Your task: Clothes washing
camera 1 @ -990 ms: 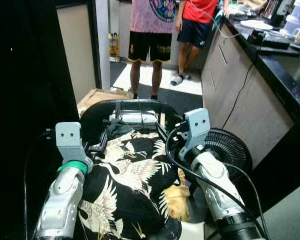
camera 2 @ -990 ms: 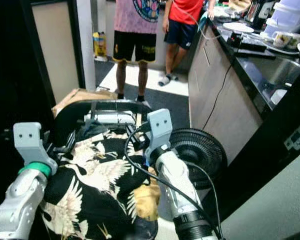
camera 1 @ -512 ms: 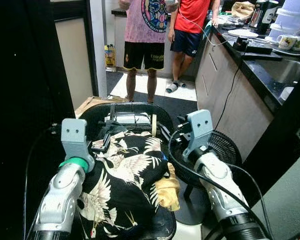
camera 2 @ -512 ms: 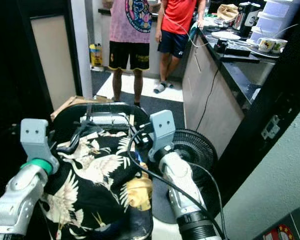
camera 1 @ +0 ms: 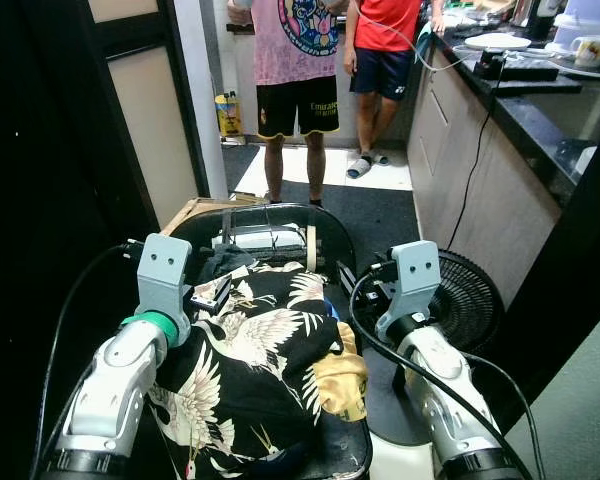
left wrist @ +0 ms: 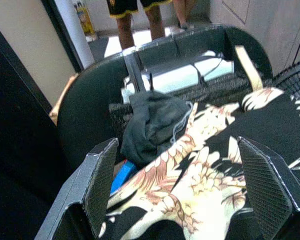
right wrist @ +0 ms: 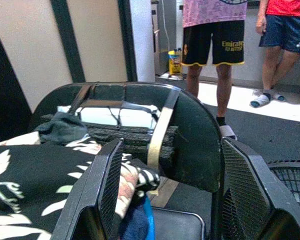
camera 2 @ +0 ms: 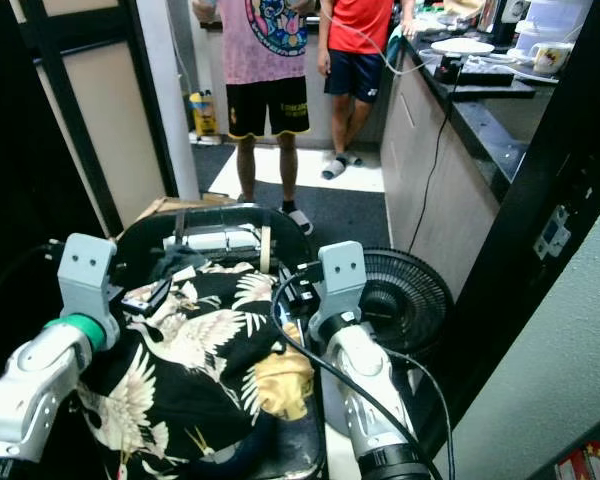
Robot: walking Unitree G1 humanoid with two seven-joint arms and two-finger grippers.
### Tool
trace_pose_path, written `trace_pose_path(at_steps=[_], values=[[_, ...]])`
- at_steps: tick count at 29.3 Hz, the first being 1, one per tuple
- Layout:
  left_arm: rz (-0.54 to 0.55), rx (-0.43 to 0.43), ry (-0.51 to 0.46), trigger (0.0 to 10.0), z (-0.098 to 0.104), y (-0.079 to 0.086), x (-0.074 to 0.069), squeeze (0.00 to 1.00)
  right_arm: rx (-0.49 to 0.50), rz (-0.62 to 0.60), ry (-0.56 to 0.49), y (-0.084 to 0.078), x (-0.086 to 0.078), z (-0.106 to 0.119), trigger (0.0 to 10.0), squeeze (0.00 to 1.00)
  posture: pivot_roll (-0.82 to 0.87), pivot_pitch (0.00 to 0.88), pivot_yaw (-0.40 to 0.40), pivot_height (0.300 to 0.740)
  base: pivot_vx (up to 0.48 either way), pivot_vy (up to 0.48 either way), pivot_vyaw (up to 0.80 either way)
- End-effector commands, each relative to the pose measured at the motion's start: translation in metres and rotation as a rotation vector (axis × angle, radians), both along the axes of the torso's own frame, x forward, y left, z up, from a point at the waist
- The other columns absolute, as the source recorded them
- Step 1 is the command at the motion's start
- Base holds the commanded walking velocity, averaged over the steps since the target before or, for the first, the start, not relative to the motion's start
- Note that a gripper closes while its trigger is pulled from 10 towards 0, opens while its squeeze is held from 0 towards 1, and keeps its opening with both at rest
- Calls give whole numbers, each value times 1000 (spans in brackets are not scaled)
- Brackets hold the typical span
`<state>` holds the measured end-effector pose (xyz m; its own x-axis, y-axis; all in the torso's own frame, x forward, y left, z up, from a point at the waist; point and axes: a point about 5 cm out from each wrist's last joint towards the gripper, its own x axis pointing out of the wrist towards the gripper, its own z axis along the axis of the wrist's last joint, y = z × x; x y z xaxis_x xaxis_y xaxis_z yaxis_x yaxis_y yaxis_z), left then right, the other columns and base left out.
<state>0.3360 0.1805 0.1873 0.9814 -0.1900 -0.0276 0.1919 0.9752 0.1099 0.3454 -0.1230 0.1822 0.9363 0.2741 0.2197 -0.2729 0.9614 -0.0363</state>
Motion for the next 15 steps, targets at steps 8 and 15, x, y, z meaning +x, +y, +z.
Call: trace_pose_path(at_steps=[8,15], values=[[-75,46,164,10000,-25,-4,-1,1000,2,-12,-6,-2,-4,-1,10000,0,24,40,120,740,0,0,0],[-189,211,377,10000,-56,-8,-11,0,0,-9,-8,-1,-6,-2,10000,0,21,38,104,740,0,0,0]])
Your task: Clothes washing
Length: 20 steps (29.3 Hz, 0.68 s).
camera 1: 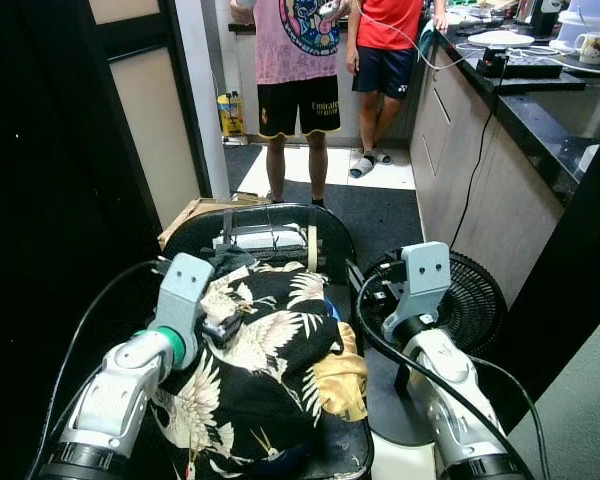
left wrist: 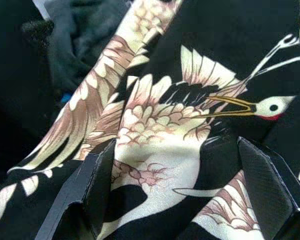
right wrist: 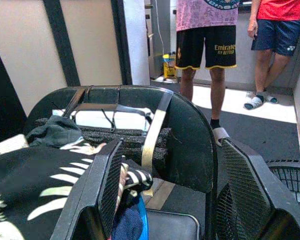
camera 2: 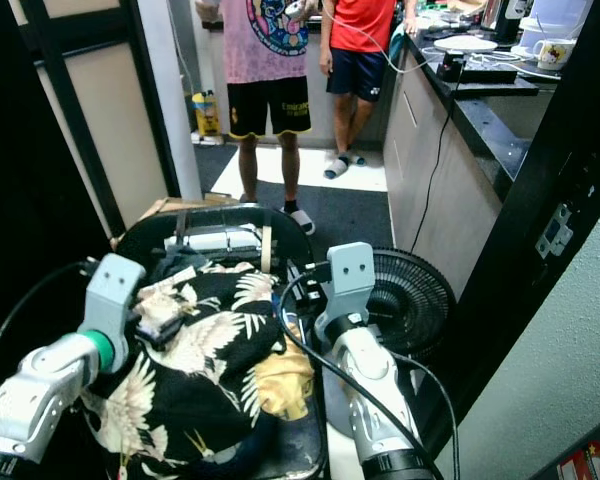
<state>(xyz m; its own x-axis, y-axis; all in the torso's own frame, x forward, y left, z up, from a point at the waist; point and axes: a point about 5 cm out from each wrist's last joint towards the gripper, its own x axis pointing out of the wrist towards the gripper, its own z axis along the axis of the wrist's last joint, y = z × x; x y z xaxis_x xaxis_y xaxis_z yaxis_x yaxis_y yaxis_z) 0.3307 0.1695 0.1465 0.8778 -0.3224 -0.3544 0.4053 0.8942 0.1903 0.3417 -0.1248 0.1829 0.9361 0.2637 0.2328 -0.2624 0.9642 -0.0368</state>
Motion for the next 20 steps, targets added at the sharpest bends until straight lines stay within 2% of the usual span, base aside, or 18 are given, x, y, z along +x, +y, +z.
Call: trace_pose_path(at_steps=[1,4,5,8,9,11,12,14,15,16,17,18,19,20], values=[[-37,68,122,10000,-22,3,-9,0,-3,2,3,1,-2,-2,10000,0,21,39,101,740,0,0,0],[-40,101,156,10000,-27,5,-12,0,-4,2,0,0,-2,-1,10000,0,19,39,96,740,0,0,0],[-30,101,156,0,-27,6,-12,0,-3,2,-1,0,-2,0,10000,0,19,40,93,740,0,0,0],[-20,91,151,0,-26,9,-12,0,12,28,2,2,-3,0,10000,0,22,41,84,740,0,0,0],[-21,88,150,0,-25,9,-12,0,48,106,11,8,-6,1,10000,0,24,42,80,740,0,0,0],[-21,88,150,0,-25,9,-12,0,48,106,11,8,-6,1,10000,0,24,42,80,740,0,0,0],[-22,88,151,0,-25,9,-13,0,80,182,20,13,-9,2,10000,0,25,42,79,740,0,0,0],[-22,88,151,0,-25,9,-13,0,80,182,20,13,-9,2,10000,0,25,42,79,740,0,0,0],[-22,88,151,0,-25,10,-13,0,114,348,48,25,-19,1,10000,0,25,42,76,740,0,0,0],[-22,88,152,0,-25,10,-14,0,71,563,85,38,-35,-3,10000,0,25,43,73,740,0,0,0],[-22,88,152,0,-25,10,-14,0,71,563,85,38,-35,-3,10000,0,25,43,73,740,0,0,0],[-24,88,155,0,-25,11,-15,0,22,719,121,47,-50,-10,10000,0,25,43,72,740,0,0,0],[-24,88,155,0,-25,11,-15,0,22,719,121,47,-50,-10,10000,0,25,43,72,740,0,0,0],[-30,90,160,0,-26,11,-16,0,-18,808,157,52,-60,-18,10000,0,25,44,70,740,0,0,0]])
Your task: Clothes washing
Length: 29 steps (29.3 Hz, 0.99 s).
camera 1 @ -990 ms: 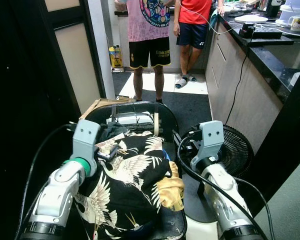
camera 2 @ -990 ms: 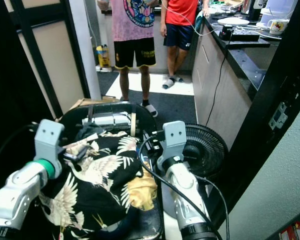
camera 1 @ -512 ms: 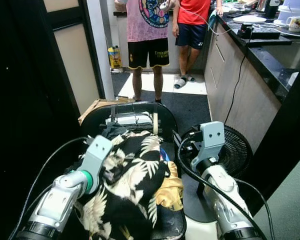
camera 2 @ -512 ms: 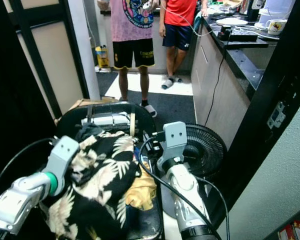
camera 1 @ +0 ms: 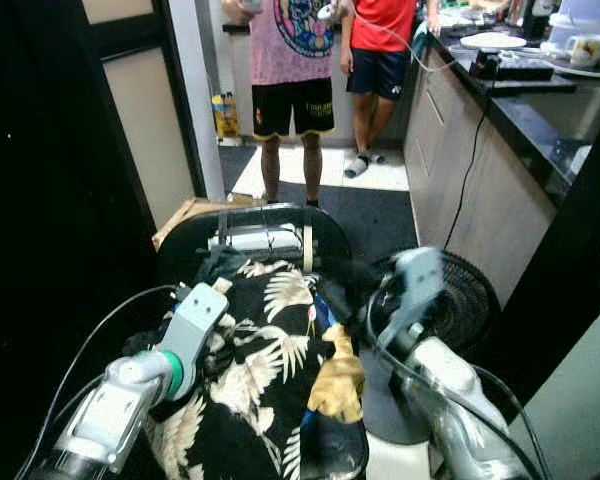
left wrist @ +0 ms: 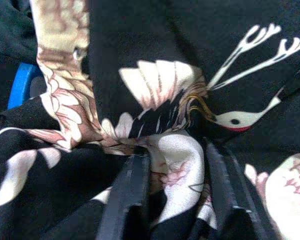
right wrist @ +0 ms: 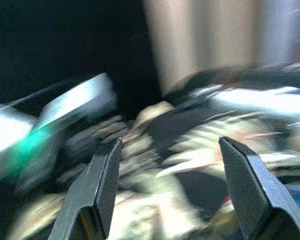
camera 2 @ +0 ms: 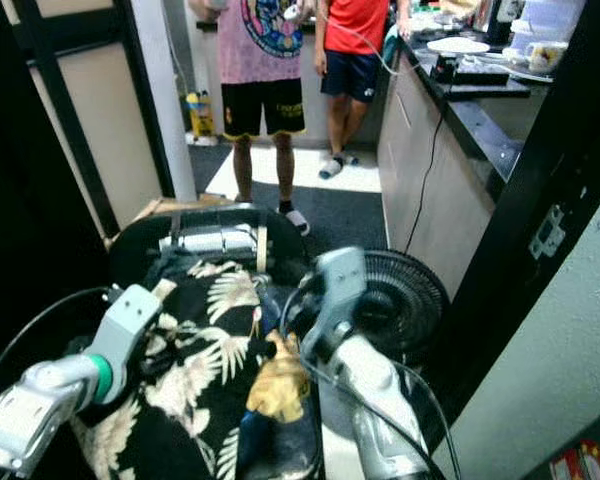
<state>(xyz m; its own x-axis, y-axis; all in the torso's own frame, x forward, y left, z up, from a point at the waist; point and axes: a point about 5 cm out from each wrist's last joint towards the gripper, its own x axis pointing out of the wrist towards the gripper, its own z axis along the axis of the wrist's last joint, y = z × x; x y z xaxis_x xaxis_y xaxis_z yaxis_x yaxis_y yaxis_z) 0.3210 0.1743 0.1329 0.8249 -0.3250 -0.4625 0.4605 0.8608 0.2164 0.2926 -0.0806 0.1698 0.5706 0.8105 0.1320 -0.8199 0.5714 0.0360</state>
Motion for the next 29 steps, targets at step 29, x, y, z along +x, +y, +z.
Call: trace_pose_path(at_steps=[29], values=[[-219,-973,-682,0,164,3,-17,0,236,83,64,-8,-5,26,10000,0,18,45,45,740,0,0,0]])
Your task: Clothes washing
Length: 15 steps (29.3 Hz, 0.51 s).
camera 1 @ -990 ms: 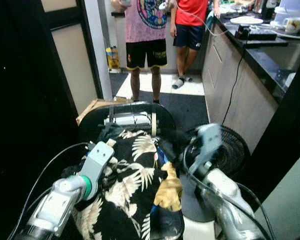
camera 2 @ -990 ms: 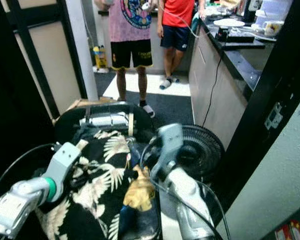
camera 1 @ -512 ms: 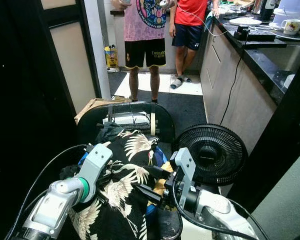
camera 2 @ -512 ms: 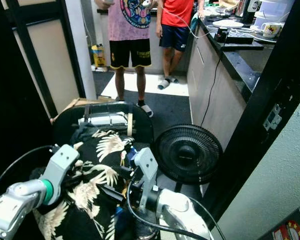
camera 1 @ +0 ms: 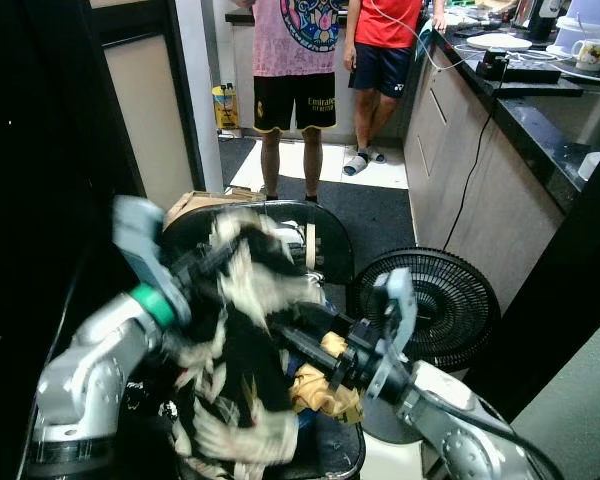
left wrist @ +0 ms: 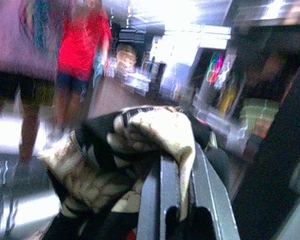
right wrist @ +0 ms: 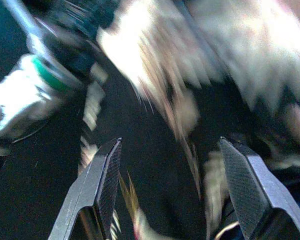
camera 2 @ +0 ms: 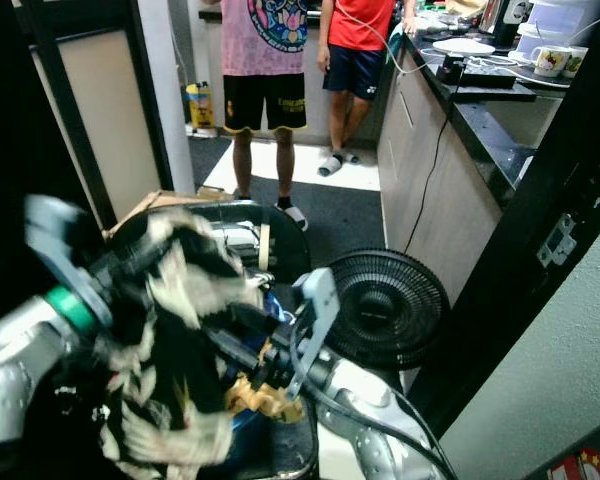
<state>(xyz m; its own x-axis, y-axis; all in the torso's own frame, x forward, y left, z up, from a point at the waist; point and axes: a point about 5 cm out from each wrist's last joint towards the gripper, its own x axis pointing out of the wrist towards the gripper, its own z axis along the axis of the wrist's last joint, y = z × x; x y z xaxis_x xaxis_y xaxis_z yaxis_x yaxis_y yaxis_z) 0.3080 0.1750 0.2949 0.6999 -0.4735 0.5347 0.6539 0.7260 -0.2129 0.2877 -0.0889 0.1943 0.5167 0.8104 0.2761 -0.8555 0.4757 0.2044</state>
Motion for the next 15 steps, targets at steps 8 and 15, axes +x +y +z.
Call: trace_pose_path(at_steps=[8,15], values=[[-99,-262,-253,0,52,14,-24,0,127,-65,-4,-8,9,19,10000,0,13,44,42,740,0,0,0],[440,39,92,10000,12,38,14,0,153,-390,-30,-31,34,40,10000,0,6,51,27,740,0,0,0]])
